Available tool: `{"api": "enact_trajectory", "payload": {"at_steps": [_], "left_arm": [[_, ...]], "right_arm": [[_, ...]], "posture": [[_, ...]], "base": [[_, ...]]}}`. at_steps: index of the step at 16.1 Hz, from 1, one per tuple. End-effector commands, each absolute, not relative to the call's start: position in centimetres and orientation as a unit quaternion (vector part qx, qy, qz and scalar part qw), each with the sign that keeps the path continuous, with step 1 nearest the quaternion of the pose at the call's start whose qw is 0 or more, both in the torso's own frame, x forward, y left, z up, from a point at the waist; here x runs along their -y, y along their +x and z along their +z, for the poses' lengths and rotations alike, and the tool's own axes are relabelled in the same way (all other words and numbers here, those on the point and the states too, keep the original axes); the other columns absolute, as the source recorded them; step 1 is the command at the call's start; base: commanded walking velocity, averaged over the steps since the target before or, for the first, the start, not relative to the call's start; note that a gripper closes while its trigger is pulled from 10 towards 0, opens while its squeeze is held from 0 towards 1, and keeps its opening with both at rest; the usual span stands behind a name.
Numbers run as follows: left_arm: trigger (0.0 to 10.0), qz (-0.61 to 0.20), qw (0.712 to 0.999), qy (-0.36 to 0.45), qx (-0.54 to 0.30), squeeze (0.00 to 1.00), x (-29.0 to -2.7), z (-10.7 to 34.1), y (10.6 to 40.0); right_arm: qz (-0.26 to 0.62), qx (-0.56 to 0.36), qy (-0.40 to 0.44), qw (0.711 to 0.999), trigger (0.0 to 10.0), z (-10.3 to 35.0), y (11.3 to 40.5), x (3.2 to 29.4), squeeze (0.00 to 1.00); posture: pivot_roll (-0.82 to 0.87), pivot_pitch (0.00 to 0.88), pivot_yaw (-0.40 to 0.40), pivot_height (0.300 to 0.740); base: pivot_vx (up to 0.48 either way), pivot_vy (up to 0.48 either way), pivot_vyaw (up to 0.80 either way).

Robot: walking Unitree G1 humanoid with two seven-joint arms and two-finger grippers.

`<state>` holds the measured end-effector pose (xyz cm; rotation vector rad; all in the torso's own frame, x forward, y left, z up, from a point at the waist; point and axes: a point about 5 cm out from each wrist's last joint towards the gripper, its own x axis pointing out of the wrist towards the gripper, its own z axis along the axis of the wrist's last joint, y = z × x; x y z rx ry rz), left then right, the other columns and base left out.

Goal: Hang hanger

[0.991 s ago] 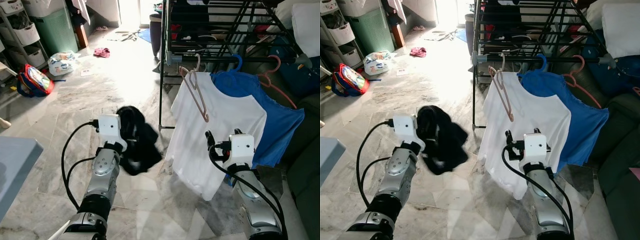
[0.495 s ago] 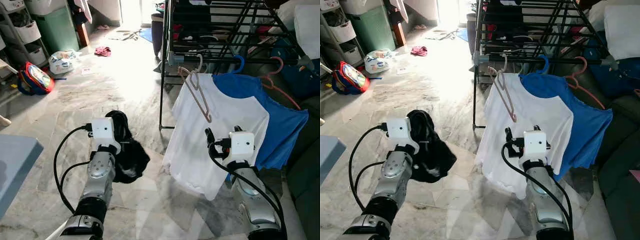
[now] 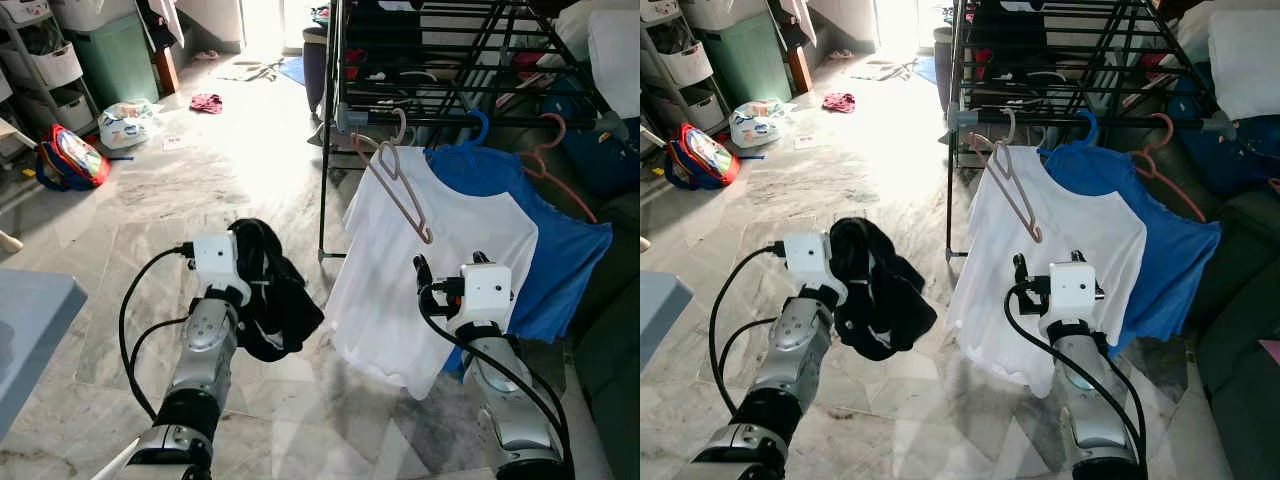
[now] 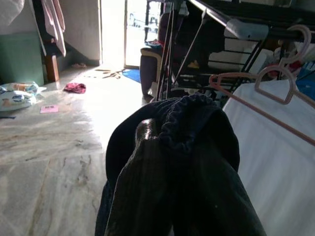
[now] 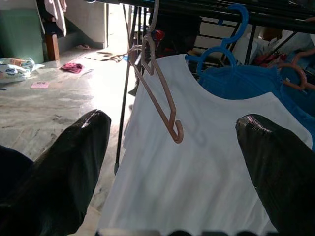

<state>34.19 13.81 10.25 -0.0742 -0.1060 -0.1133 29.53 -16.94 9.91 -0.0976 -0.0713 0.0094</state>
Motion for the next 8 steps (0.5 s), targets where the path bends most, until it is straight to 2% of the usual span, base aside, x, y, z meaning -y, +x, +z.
{"api": "enact_trajectory", "payload": {"at_steps": [1,8], "left_arm": [[10.0,-0.048,0.997,-0.037,0.055,0.00,-14.1,10.7,34.6],[10.0,-0.021,0.998,-0.046,0.036,0.00,-15.3,9.7,34.0]], "right_arm": [[-0.005,0.043,-0.037,0.998,10.0,10.5,29.8,17.2,0.00],[-0.019,0.028,-0.012,0.999,10.0,10.3,29.6,17.2,0.00]], "posture": [[0.00,0.029,-0.007,0.740],[0.01,0.038,-0.007,0.740]], "base": [[0.000,0.000,0.00],[0.000,0.000,0.00]]}}
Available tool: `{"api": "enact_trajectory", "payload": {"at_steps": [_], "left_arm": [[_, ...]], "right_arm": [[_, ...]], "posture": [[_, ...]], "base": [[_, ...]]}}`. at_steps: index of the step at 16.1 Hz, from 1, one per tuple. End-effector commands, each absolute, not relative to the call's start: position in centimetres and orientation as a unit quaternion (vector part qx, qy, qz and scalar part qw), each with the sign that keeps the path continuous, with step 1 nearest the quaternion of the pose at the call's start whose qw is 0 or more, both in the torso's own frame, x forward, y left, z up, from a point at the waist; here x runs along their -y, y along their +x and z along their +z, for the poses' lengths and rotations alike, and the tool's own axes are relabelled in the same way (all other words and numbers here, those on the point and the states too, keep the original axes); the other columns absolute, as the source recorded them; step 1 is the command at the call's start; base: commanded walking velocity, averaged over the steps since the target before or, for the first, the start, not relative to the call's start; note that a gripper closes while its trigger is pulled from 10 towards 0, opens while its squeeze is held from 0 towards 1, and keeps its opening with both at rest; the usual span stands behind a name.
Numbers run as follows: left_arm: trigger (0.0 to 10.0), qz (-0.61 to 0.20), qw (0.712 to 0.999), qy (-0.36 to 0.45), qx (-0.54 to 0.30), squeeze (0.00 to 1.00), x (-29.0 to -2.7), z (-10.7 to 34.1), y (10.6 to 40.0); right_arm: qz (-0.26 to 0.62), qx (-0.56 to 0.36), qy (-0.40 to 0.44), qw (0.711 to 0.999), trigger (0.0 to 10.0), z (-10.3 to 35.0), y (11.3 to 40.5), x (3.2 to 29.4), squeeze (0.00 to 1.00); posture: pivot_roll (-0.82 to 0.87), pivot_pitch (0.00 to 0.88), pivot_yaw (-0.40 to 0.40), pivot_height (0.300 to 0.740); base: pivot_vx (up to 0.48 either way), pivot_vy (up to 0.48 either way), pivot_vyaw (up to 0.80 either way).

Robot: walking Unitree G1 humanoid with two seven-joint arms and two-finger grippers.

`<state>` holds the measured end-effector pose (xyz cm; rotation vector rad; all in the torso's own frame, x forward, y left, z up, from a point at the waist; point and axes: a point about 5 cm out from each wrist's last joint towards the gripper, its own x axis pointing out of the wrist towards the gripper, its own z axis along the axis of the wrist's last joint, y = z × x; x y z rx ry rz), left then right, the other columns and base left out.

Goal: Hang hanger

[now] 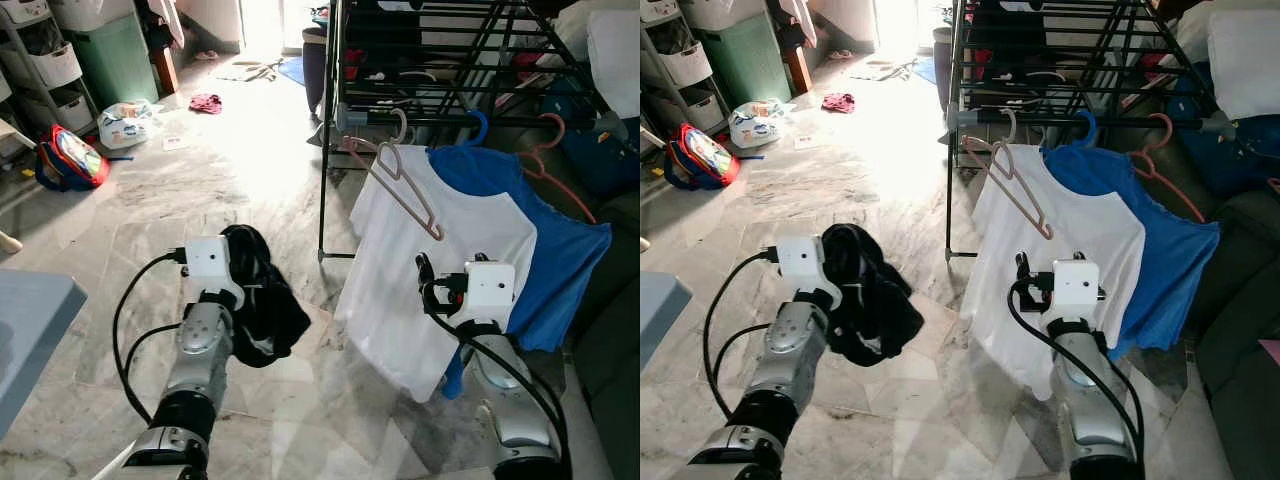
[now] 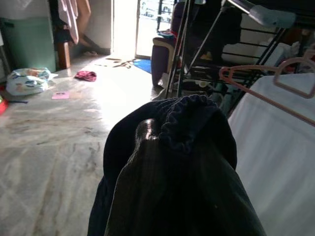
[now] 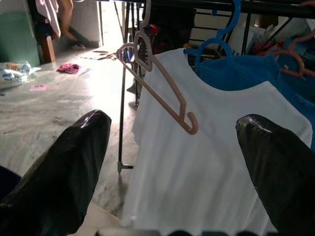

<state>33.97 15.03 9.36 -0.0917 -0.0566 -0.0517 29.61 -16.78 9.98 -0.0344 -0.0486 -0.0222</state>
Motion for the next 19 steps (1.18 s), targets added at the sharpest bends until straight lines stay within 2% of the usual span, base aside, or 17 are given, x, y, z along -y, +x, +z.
{"api": "enact_trajectory", "payload": {"at_steps": [1,3,6,10,16,19], "left_arm": [[10.0,-0.008,0.999,-0.040,0.023,0.00,-15.4,9.3,34.1],[10.0,0.003,0.999,-0.035,0.020,0.00,-15.6,9.0,34.0],[10.0,0.015,0.999,-0.050,0.003,0.00,-16.0,8.6,34.1],[10.0,-0.019,0.998,-0.057,0.021,0.00,-15.2,9.5,34.4],[10.0,-0.071,0.995,-0.065,0.039,0.00,-13.7,10.9,35.2],[10.0,-0.081,0.994,-0.068,0.041,0.00,-13.5,10.9,35.0]], "right_arm": [[-0.020,0.015,-0.009,1.000,10.0,9.7,29.3,17.1,0.00],[-0.015,0.004,-0.013,1.000,10.0,9.4,29.3,17.0,0.00],[-0.012,-0.004,-0.031,0.999,10.0,9.6,29.9,17.0,0.00],[-0.017,0.005,-0.057,0.998,10.0,9.9,30.2,17.0,0.00],[0.008,0.008,-0.035,0.999,10.0,10.1,29.3,16.6,0.00],[0.006,0.019,-0.045,0.999,10.0,10.5,29.5,16.9,0.00]], "posture": [[0.01,0.019,-0.015,0.740],[0.02,0.000,-0.035,0.740],[0.01,0.016,-0.019,0.740],[-0.02,0.038,-0.003,0.740],[-0.04,0.061,0.026,0.740],[-0.04,0.067,0.027,0.740]], "base": [[0.000,0.000,0.00],[0.000,0.000,0.00],[0.000,0.000,0.00],[0.000,0.000,0.00],[0.000,0.000,0.00],[0.255,0.000,0.00]]}}
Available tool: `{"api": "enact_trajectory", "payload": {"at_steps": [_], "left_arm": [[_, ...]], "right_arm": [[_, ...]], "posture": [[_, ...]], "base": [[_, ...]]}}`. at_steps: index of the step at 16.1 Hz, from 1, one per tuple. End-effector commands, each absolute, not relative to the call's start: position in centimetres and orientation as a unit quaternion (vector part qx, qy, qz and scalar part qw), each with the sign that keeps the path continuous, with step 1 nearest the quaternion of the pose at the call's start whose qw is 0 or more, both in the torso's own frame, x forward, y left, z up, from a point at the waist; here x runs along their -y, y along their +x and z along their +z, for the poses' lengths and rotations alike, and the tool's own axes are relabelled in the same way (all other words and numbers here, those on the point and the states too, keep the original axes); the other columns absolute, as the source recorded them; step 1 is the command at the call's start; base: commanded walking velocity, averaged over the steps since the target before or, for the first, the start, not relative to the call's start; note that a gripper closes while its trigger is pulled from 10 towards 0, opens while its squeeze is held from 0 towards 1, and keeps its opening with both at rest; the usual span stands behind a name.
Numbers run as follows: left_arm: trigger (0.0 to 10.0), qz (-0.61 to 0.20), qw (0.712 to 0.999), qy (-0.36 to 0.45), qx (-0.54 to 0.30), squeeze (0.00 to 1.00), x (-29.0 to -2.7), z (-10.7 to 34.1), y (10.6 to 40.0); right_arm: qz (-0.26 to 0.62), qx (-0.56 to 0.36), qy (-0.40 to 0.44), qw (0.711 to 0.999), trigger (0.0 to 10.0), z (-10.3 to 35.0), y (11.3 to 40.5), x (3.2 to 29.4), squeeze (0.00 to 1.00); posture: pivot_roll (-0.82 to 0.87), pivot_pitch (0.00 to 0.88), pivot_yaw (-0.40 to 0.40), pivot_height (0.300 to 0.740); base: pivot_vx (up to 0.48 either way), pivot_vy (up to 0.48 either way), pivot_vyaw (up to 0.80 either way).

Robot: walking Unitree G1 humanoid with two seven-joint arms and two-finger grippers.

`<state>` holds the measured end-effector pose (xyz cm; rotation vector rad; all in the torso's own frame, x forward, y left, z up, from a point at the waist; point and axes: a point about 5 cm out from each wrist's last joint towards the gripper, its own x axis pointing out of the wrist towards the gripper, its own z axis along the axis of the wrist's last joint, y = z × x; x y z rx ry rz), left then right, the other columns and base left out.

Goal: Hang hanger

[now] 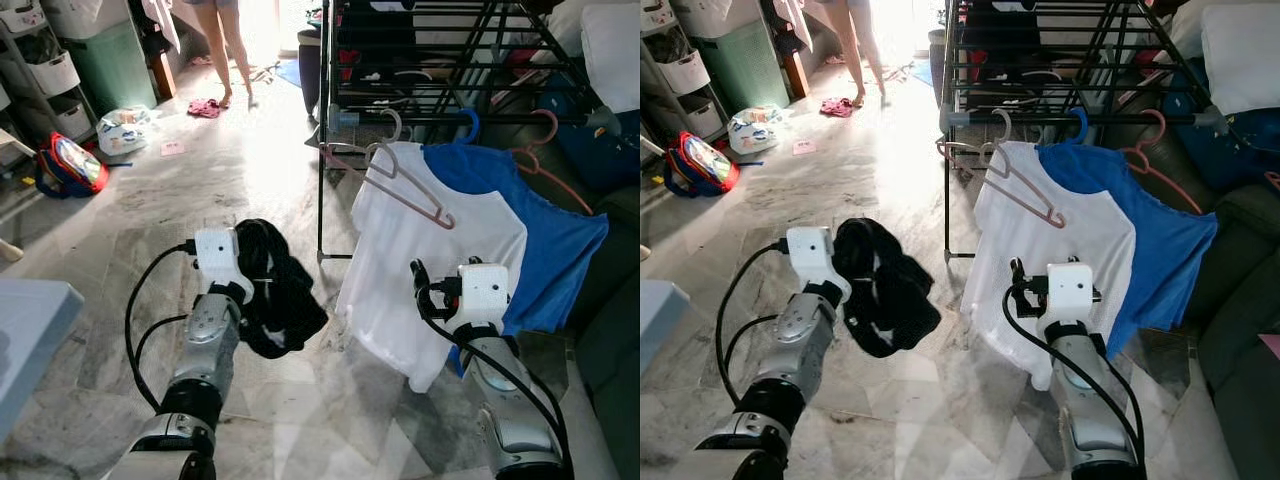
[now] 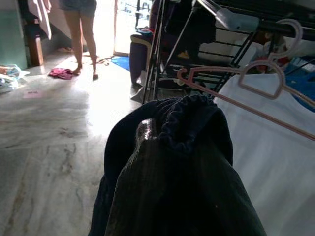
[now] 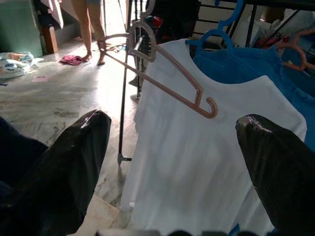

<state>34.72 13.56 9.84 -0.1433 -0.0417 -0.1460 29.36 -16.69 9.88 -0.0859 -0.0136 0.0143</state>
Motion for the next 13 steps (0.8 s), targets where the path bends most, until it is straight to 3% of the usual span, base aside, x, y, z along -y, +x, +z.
{"api": "enact_trajectory", "payload": {"at_steps": [1,11,13], "left_arm": [[10.0,-0.082,0.993,-0.069,0.042,0.00,-13.47,10.90,34.98],[10.0,-0.096,0.992,-0.071,0.043,0.00,-13.66,10.59,34.51],[10.0,-0.100,0.992,-0.070,0.041,0.00,-13.58,10.50,34.42]], "right_arm": [[-0.001,0.029,-0.049,0.998,10.0,10.78,29.51,17.07,0.00],[0.013,0.038,-0.066,0.997,10.0,11.27,29.10,16.72,0.00],[0.013,0.036,-0.070,0.997,10.0,11.18,28.96,16.79,0.00]], "posture": [[-0.03,0.073,0.027,0.740],[-0.03,0.097,0.028,0.740],[-0.03,0.102,0.027,0.740]], "base": [[0.259,0.000,0.00],[0.353,0.000,0.00],[0.384,0.246,0.00]]}}
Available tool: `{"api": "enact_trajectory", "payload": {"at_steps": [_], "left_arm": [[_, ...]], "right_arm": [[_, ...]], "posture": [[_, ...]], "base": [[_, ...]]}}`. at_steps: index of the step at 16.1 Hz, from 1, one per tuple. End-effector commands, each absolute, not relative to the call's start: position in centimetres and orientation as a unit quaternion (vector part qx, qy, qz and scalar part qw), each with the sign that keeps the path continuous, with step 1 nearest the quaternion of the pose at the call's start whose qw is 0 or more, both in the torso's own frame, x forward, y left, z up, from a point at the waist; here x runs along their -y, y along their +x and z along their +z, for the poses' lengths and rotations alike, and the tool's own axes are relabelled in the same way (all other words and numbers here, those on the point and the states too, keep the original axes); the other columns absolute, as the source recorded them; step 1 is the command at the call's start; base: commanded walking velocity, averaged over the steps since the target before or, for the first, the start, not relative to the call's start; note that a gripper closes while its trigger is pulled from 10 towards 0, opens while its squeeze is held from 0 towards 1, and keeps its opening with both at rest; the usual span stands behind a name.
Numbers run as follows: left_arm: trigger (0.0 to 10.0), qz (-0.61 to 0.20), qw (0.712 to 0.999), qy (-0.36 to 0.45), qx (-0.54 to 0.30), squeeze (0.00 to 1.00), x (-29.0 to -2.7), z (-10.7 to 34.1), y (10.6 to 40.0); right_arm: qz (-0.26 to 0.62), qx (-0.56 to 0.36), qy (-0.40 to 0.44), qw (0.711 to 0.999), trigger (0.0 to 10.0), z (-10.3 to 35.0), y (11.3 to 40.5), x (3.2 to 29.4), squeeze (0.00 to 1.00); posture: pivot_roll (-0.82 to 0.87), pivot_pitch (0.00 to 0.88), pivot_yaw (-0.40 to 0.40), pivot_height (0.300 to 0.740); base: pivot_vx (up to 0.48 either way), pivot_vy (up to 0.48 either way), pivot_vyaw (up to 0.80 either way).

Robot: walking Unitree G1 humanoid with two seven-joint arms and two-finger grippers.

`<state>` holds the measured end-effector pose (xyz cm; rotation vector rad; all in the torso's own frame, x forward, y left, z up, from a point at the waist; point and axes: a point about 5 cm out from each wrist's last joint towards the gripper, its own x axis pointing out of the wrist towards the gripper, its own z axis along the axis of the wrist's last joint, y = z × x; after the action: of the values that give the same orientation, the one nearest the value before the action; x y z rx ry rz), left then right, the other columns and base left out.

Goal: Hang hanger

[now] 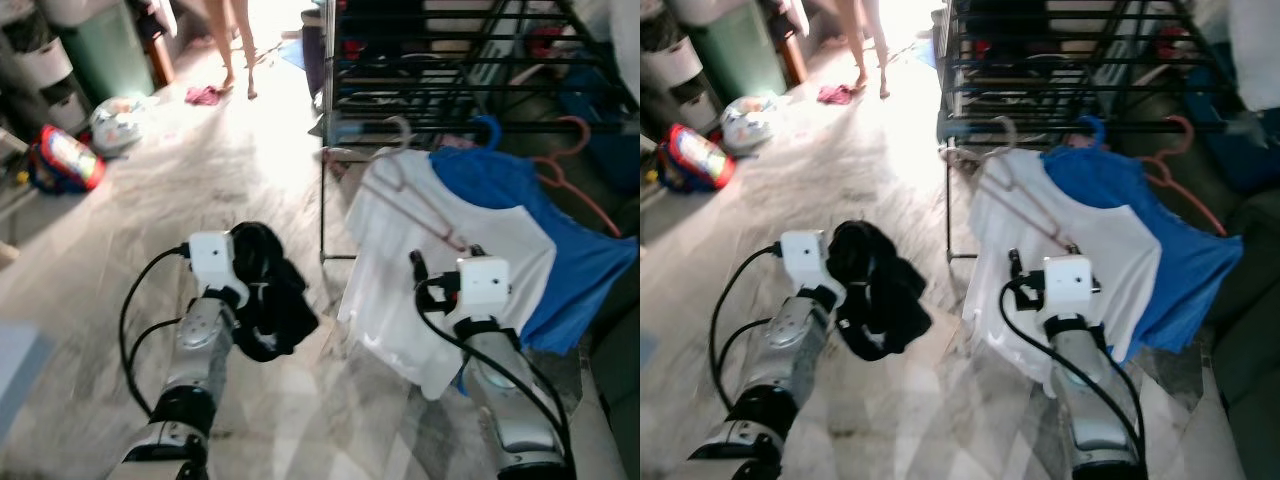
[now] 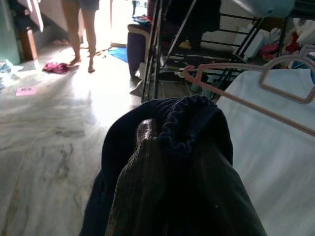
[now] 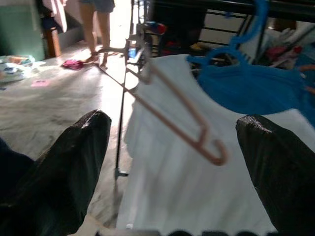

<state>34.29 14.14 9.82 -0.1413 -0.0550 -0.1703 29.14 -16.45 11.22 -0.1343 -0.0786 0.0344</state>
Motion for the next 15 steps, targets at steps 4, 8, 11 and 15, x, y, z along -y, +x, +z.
{"api": "enact_trajectory", "payload": {"at_steps": [4,8,11,15], "left_arm": [[10.0,-0.104,0.991,-0.069,0.038,0.00,-13.50,10.34,34.31],[10.0,-0.107,0.991,-0.069,0.034,0.00,-13.44,10.26,34.21],[10.0,-0.109,0.991,-0.069,0.033,0.00,-13.45,10.22,34.18],[10.0,-0.110,0.991,-0.071,0.030,0.00,-13.28,10.13,34.10]], "right_arm": [[0.028,0.034,-0.093,0.995,10.0,11.30,28.82,16.67,0.00],[0.039,0.030,-0.103,0.993,10.0,11.30,28.80,16.60,0.00],[0.039,0.037,-0.122,0.991,10.0,11.59,28.88,16.63,0.00],[0.048,0.038,-0.139,0.988,10.0,12.00,29.12,16.70,0.00]], "posture": [[-0.03,0.108,0.026,0.740],[-0.03,0.113,0.026,0.740],[-0.03,0.117,0.023,0.740],[-0.03,0.124,0.024,0.740]], "base": [[0.382,0.182,0.00],[0.323,0.060,0.00],[0.306,0.160,0.00],[0.224,0.000,0.00]]}}
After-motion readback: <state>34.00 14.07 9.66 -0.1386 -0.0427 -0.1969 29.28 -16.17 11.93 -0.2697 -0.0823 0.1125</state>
